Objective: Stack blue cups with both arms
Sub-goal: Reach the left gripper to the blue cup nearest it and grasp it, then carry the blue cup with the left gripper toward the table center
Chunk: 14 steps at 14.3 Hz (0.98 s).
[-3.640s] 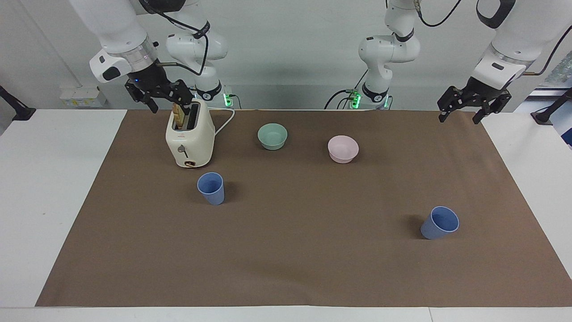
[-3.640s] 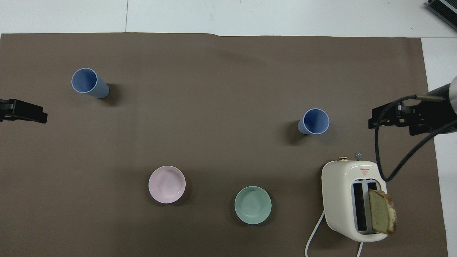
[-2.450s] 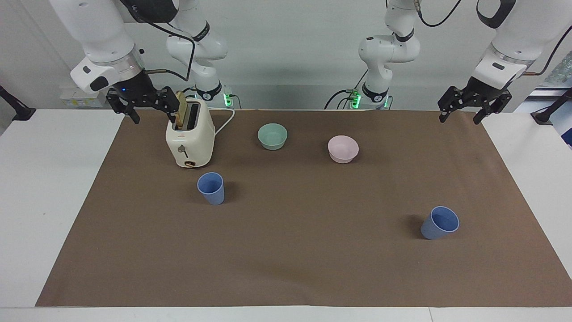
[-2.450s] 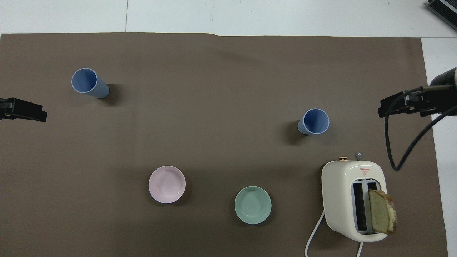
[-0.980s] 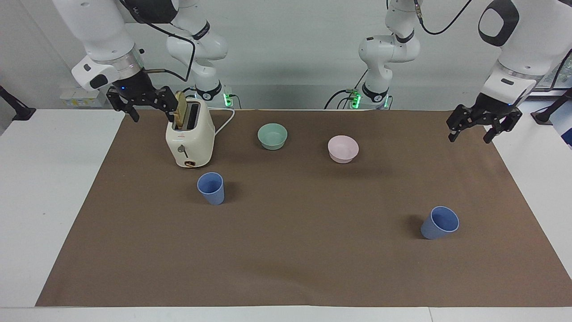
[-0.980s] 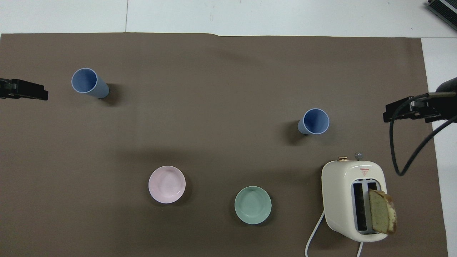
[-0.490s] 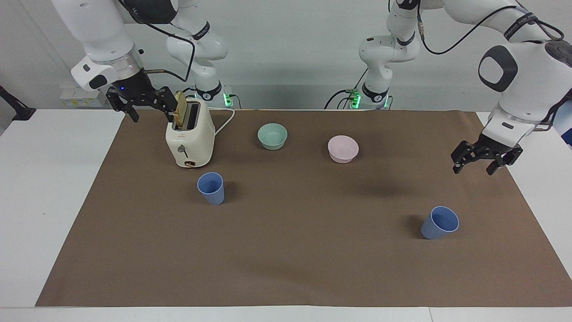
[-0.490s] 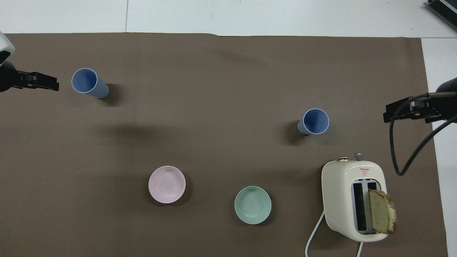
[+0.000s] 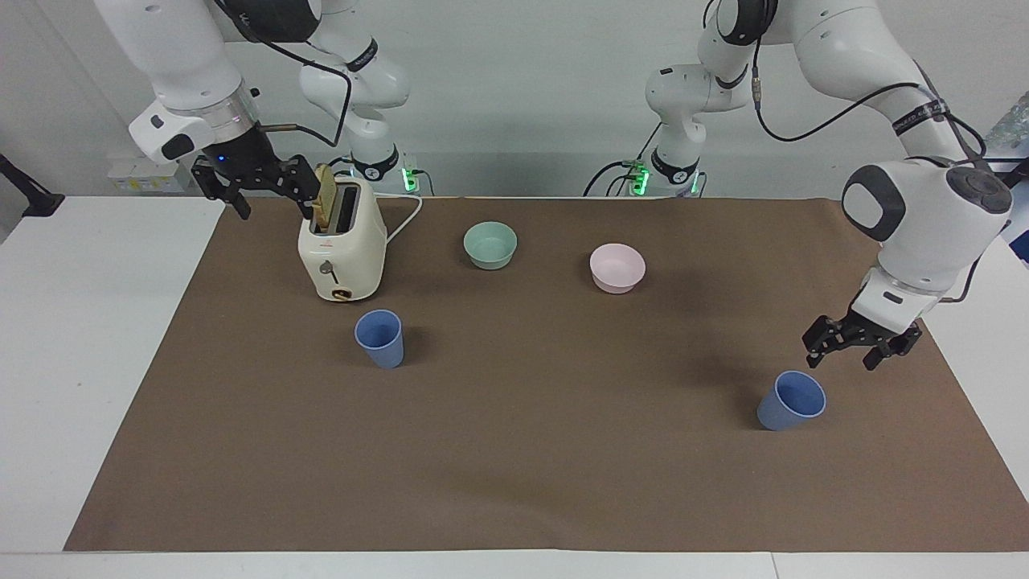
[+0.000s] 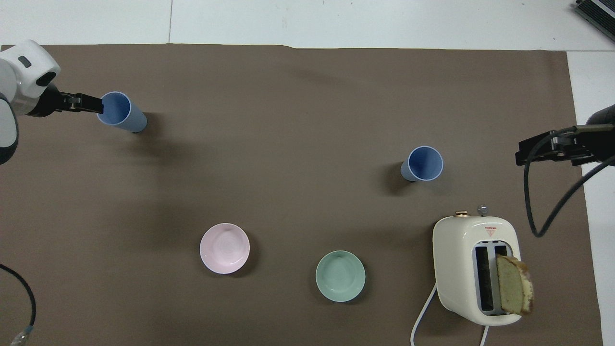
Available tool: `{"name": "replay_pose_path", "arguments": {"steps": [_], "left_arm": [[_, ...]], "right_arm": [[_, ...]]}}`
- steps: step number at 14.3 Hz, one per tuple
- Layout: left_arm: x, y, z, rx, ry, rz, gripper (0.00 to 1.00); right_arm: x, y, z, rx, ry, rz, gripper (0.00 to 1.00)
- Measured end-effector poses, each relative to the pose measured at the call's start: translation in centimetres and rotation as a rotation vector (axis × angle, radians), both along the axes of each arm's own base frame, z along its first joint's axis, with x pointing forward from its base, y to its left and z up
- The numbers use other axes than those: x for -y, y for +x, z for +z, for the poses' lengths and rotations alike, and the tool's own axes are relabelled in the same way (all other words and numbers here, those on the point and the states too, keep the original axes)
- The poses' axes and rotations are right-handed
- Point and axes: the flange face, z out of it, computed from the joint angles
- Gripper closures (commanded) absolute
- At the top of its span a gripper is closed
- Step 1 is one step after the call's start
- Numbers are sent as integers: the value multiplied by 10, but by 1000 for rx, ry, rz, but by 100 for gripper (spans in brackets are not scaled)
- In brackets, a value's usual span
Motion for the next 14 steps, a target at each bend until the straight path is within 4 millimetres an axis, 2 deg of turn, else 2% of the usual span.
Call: {"name": "replay_pose_path", "arguments": {"steps": [2, 3, 4, 5, 6, 12, 14], "left_arm": [[1, 7, -19, 9, -10, 5, 3], [2, 10, -28, 13, -12, 6, 12], [2, 12, -37, 12, -13, 1, 30], [2, 14, -45, 9, -15, -6, 77], [2, 14, -50, 2, -18, -12, 98], [9, 13, -55, -20, -24, -33, 100], [23, 10, -47, -39, -33, -56, 100]], "right_arm": [[0, 0, 0, -1, 0, 0, 0], [0, 0, 0, -1, 0, 0, 0], [0, 0, 0, -1, 0, 0, 0], [0, 0, 0, -1, 0, 0, 0], [0, 0, 0, -1, 0, 0, 0], [0, -1, 0, -1, 0, 0, 0], [-1, -1, 0, -1, 0, 1, 0]]}}
